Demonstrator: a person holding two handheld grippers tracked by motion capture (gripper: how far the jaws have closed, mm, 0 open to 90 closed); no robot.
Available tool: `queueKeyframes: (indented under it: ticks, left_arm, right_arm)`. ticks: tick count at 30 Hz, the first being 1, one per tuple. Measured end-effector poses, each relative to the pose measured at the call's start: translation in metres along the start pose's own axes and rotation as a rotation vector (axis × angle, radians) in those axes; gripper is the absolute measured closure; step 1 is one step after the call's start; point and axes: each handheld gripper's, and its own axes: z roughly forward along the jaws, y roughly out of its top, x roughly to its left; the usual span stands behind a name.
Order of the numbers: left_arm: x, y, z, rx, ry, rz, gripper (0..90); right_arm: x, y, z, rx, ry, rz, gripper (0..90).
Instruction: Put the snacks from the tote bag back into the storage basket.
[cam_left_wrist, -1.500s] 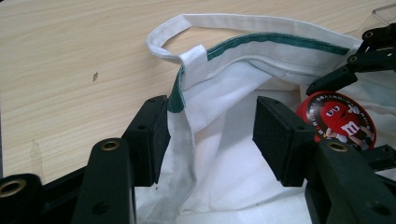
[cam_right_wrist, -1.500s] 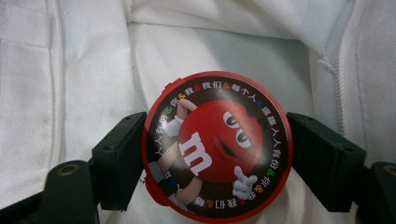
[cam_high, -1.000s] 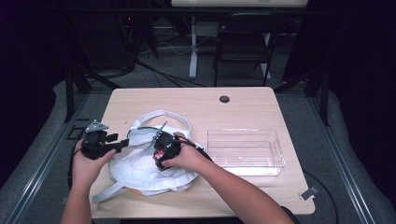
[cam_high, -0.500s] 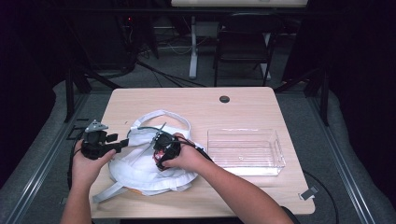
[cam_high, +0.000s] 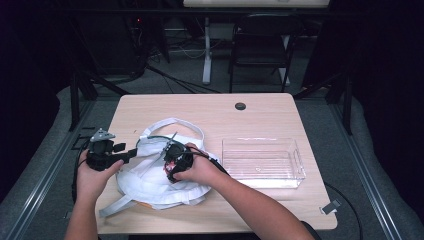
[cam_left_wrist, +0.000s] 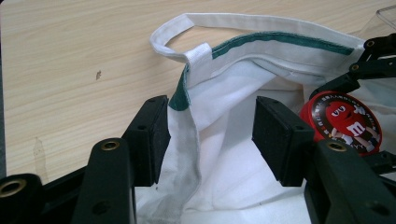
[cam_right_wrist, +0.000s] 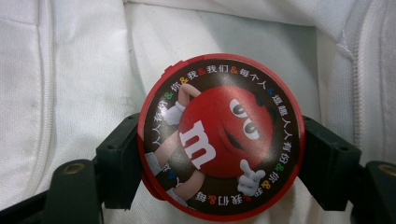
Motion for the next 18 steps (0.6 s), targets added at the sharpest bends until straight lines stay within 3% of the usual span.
queueKeyframes:
  ticks: [18]
  left_arm:
    - [0.000, 0.000, -0.002, -0.014, 0.000, -0.010, 45.6]
  right_arm:
    - [0.008, 0.009, -0.016, -0.016, -0.008, 0.010, 25.1]
